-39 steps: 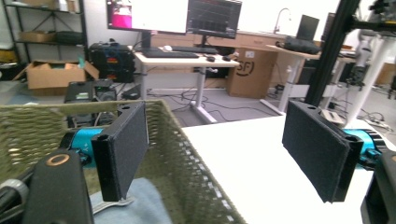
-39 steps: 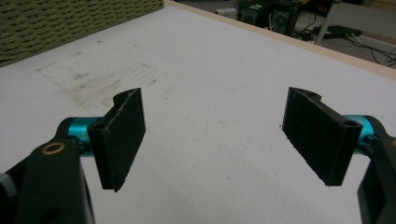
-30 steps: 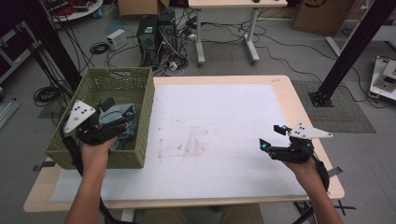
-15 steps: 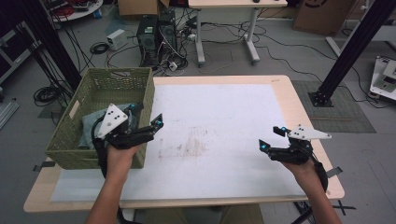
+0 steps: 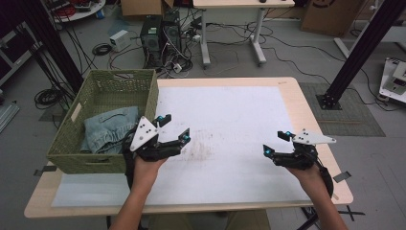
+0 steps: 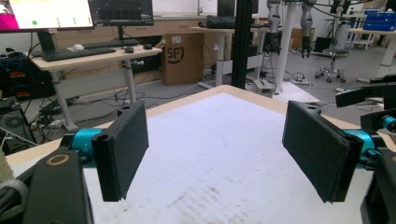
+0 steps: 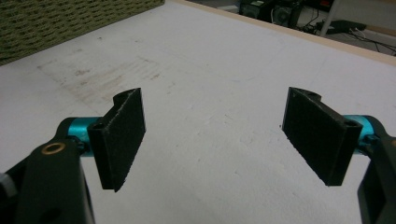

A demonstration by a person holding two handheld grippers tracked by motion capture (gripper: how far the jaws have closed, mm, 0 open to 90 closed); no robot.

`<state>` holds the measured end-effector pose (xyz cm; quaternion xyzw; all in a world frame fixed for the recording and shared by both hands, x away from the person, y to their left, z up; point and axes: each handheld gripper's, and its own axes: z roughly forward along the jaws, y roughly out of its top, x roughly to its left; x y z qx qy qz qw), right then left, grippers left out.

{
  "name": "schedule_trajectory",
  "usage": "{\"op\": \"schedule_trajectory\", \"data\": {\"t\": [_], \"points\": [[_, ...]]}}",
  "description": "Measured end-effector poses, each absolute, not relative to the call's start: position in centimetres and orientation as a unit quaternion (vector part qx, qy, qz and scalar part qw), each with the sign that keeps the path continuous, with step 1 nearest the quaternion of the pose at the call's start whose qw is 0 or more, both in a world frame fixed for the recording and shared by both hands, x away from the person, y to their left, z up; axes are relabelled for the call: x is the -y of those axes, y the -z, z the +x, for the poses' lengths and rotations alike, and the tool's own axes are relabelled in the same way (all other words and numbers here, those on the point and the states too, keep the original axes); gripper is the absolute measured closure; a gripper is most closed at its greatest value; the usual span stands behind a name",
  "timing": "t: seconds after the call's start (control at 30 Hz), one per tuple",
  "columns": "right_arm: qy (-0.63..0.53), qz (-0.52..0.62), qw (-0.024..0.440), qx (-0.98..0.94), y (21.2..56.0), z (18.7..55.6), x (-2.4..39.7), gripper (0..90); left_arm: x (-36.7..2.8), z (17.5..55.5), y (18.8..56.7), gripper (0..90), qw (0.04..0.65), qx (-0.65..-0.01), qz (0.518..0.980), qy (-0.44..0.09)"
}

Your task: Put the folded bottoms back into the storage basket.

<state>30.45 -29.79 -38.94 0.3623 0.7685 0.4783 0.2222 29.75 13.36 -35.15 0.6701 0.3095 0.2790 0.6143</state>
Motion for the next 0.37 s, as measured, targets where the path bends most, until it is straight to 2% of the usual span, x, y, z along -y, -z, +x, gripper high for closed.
{"op": "schedule_trajectory", "data": {"t": [0.37], "points": [[-0.479, 0.363, 0.222, -0.768, 39.1, 30.4, 29.9, 21.8, -11.6, 29.8, 37.5, 22.6, 0.61, -0.308, 0.679, -0.266]]}}
